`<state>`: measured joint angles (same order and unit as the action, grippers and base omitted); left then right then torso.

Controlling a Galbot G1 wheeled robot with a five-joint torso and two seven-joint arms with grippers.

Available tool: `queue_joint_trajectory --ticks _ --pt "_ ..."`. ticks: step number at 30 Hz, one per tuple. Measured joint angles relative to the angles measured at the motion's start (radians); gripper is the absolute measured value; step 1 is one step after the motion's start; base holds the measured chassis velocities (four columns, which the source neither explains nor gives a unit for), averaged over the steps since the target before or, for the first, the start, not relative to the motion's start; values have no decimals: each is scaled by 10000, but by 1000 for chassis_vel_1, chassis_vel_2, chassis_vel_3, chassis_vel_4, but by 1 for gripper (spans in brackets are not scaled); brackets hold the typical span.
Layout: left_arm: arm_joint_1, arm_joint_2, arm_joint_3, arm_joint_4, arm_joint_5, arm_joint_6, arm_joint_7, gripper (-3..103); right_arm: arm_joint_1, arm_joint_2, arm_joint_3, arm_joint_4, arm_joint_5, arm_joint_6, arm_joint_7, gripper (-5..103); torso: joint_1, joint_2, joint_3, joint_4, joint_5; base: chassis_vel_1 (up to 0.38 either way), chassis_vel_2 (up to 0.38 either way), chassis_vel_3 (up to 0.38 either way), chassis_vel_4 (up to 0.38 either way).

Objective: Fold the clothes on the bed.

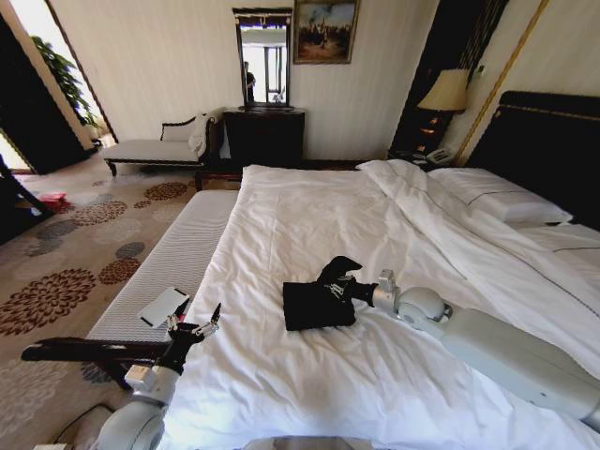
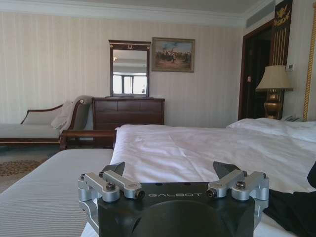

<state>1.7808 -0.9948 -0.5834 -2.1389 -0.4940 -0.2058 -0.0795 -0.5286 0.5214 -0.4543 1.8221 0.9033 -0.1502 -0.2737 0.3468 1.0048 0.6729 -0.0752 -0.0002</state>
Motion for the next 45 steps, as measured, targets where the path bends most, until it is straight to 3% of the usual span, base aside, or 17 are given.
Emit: queue_joint_trajectory --ticks 11,13,15,19,21,24,25,26,30,32,33,37,39,42,43,45 --pt "0 1 0 0 0 0 0 100 -250 542 -507 -558 -833 118 -147 2 0 0 0 -2 3 0 0 0 0" --pt "0 0 0 0 0 0 0 100 -90 708 -708 -549 -860 163 -169 5 -1 0 0 -2 3 0 0 0 0" --pt "0 0 0 0 0 0 0 100 -4 741 -763 -493 -835 176 -181 10 0 -1 0 -1 2 0 0 0 0" --pt "0 0 0 0 0 0 0 100 323 651 -844 -34 -844 229 -370 31 0 0 -1 1 1 0 0 0 0" --pt "0 0 0 1 0 0 0 100 333 639 -844 -9 -847 229 -377 31 0 0 -1 1 1 0 0 0 0" --pt "0 1 0 0 0 0 0 100 280 348 -716 532 -918 237 -502 47 -1 0 -2 2 2 0 0 0 0" --pt "0 1 0 0 0 0 0 100 280 348 -716 532 -918 237 -502 47 -1 0 -2 2 2 0 0 0 0" --pt "0 0 0 0 0 0 0 100 208 283 -616 621 -968 242 -568 47 -1 0 -1 1 3 0 0 0 0" --pt "0 1 0 0 0 -1 2 100 -774 -331 556 1353 -1270 466 -938 70 -3 0 -1 -4 2 0 0 0 0" --pt "0 0 0 0 0 -1 1 100 -998 -465 795 1458 -1275 553 -935 70 -3 1 -2 -6 2 0 0 0 0" --pt "0 0 0 0 0 -1 1 100 -1173 -556 1007 1492 -1265 656 -832 80 -3 1 -2 -7 3 0 0 0 0" --pt "0 1 0 0 0 -2 1 100 -1328 -514 1286 1075 -1122 899 -122 90 -3 2 -2 -1 2 0 0 0 0" --pt "0 0 0 0 0 -1 1 100 -1372 -325 1369 753 -849 993 626 99 -2 1 -1 0 3 0 0 0 0" --pt "0 1 0 0 0 -1 2 100 -1521 -186 1560 614 -569 1032 1173 100 -1 1 0 2 5 0 0 0 0" --pt "0 0 -1 0 0 -1 0 100 -1820 -82 1957 481 -558 1110 1754 100 -2 1 0 2 4 0 0 0 0" --pt "0 0 0 0 1 -1 1 100 -2289 -22 2524 348 -756 1284 2195 100 -2 1 0 2 2 0 0 0 0"
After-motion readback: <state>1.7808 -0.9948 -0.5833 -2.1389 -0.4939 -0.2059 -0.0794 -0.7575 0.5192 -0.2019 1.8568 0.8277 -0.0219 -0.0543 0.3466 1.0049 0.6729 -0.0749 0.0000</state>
